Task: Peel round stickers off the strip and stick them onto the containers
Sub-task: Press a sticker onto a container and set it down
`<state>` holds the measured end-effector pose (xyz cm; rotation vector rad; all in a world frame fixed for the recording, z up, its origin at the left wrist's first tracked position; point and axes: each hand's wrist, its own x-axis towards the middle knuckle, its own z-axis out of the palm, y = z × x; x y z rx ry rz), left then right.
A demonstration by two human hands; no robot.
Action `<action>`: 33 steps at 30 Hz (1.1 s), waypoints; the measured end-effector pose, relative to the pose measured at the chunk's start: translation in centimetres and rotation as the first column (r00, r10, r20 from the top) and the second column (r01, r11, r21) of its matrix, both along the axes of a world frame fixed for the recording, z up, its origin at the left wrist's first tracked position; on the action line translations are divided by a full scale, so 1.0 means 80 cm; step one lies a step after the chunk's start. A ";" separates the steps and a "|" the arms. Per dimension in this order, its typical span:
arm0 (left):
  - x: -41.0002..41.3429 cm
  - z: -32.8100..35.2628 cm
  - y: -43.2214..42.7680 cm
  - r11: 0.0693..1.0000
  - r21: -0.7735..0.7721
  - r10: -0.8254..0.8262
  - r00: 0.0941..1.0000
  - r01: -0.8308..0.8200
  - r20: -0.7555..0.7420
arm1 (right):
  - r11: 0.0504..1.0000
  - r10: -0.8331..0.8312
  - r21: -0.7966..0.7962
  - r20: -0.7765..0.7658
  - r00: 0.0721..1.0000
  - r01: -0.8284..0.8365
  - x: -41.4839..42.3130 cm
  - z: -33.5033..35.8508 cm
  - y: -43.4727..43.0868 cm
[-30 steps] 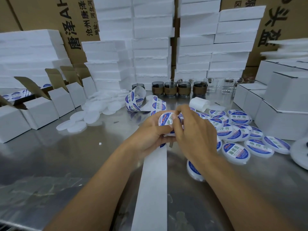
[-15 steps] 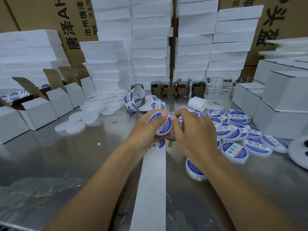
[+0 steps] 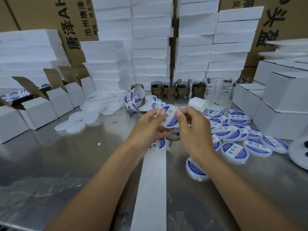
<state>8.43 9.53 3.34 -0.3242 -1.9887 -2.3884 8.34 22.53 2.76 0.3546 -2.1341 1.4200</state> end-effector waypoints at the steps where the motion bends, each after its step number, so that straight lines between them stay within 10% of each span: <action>1: -0.001 -0.001 -0.001 0.999 -0.038 0.038 0.999 -0.039 -0.009 | 1.000 -0.010 -0.021 -0.004 1.000 0.010 0.000 0.000 0.000; 33: -0.004 -0.008 -0.001 0.990 -0.018 0.141 0.989 -0.142 -0.048 | 0.979 0.106 -0.181 0.082 0.991 -0.089 0.001 0.009 0.006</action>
